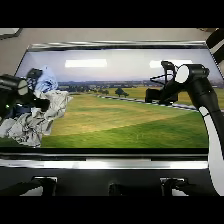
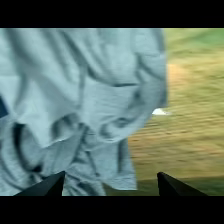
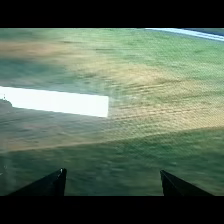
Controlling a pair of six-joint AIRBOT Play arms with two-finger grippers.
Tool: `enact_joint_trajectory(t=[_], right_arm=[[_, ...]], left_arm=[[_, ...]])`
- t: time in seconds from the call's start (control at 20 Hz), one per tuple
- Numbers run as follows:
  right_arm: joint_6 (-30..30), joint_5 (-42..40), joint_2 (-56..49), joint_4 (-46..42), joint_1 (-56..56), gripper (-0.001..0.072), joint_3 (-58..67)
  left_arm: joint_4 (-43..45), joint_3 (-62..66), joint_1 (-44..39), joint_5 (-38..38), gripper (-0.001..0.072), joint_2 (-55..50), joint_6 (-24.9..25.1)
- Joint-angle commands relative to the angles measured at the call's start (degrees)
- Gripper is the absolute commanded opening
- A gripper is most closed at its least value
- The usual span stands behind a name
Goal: Fold the shirts.
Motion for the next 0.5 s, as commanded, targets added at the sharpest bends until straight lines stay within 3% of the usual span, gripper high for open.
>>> enact_joint_trajectory(t=[0.0,0.1,0.25,0.45], right_arm=[[-0.61,-0.04,-0.04,0.04,0.02,0.0676,0.02],[-1.2,0.13,-0.07,0.07,0.02,0.0676,-0.02],[-1.53,-0.09,-0.09,0.44,0.02,0.0677,-0.02],[-1.53,0.0,-0.09,2.8,0.02,0.0677,-0.02]], left_arm=[[-0.87,2.05,11.54,-2.75,0.0708,-0.09,-8.37],[-11.28,-0.22,22.18,-1.57,0.0708,-0.17,-8.66],[-17.53,-4.7,33.92,2.54,0.0708,-0.17,-8.13],[-25.07,-11.91,41.64,11.98,0.0708,-1.6,-2.71]])
